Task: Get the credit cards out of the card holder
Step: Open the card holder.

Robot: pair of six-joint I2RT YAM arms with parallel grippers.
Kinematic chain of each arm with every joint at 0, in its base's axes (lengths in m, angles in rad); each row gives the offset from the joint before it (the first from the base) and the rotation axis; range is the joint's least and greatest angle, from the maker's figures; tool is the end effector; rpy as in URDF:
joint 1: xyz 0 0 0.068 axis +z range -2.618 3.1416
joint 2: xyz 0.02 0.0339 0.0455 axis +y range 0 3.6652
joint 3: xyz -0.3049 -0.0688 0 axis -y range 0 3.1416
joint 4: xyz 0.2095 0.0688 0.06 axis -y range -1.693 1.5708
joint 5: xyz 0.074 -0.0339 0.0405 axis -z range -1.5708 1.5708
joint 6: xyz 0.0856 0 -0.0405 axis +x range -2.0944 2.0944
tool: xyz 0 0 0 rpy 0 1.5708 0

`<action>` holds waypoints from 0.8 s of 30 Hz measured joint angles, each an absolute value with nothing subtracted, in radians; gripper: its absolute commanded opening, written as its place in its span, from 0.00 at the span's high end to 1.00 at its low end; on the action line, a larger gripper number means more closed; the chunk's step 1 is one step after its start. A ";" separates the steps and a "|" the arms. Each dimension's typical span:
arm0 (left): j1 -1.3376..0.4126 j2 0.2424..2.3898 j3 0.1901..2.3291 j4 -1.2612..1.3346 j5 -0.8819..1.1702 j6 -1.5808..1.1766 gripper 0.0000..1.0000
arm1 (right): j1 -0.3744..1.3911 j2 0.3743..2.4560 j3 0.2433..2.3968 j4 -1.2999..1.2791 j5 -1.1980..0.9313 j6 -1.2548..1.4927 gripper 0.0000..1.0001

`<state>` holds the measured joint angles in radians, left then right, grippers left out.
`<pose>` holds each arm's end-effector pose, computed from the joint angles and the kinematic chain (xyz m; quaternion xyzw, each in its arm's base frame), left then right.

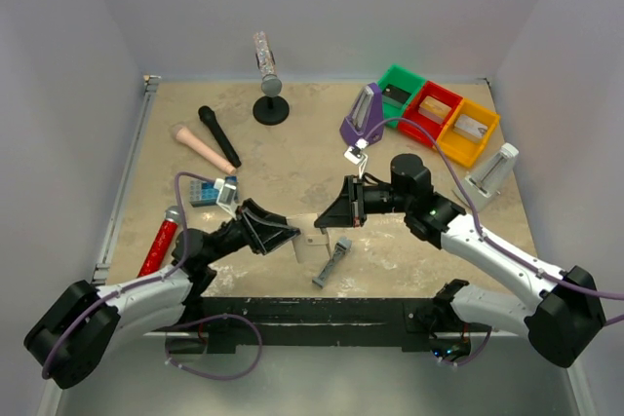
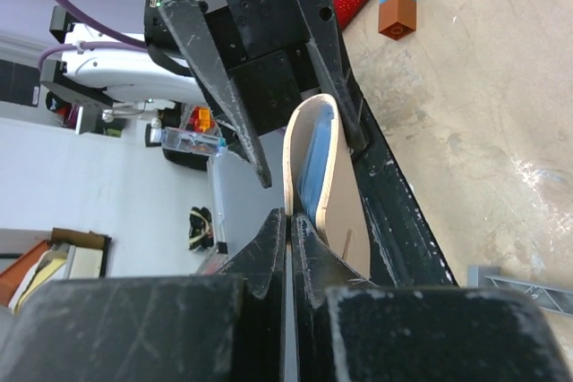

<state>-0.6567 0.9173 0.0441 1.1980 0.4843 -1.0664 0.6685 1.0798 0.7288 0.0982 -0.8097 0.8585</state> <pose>0.1001 -0.1275 0.2814 0.0754 0.5942 -0.6894 0.4073 0.1361 0.1865 0.3334 -0.1712 0.7463 0.6141 0.1913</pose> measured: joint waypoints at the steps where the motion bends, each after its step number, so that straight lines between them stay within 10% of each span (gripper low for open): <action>1: -0.657 0.928 0.044 1.211 0.487 -1.074 0.53 | 0.669 1.080 0.729 0.101 -0.812 0.860 1.00; 13: -0.657 0.965 0.044 1.235 0.519 -1.118 0.80 | 0.669 1.086 0.729 0.104 -0.827 0.855 1.00; 16: -0.657 0.943 0.044 1.232 0.525 -1.118 1.00 | 0.668 1.089 0.730 0.087 -0.825 0.842 0.70; 20: -0.655 0.882 0.039 1.156 0.520 -1.108 1.00 | 0.675 1.063 0.774 -0.059 -0.775 0.759 0.41; 24: -0.660 0.731 0.064 0.922 0.499 -1.059 1.00 | 0.676 0.991 0.836 -0.257 -0.644 0.651 0.36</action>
<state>-0.6601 0.7315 0.0643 0.9218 0.4988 -1.0592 0.6762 0.9909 0.8356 -0.2573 -0.6437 0.6514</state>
